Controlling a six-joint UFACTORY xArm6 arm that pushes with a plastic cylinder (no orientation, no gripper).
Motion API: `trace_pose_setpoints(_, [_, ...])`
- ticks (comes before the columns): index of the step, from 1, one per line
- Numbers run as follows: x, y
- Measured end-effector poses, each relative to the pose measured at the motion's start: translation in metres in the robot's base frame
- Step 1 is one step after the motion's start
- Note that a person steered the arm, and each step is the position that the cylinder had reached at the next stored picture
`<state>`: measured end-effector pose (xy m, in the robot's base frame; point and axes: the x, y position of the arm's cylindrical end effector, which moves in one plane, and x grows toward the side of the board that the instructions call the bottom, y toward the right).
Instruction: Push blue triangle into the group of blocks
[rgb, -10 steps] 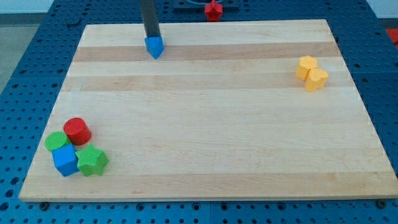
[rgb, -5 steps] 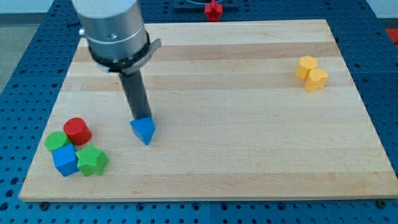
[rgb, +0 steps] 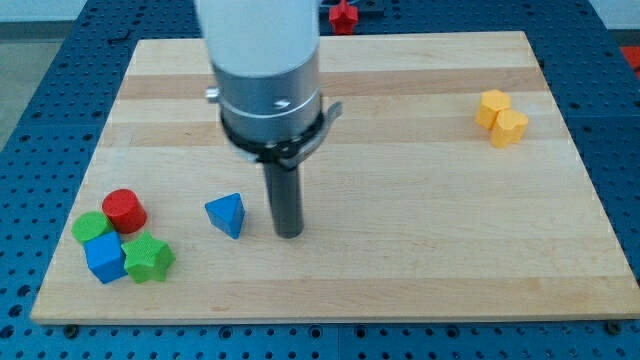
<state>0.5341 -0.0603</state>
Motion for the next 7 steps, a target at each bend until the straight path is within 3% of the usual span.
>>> trace_pose_setpoints(1, [0.001,-0.048])
trace_pose_setpoints(2, [0.001,-0.051])
trace_pose_setpoints(4, [-0.025,0.024])
trace_pose_setpoints(5, [-0.038,-0.001])
trace_pose_setpoints(7, [-0.011,-0.112])
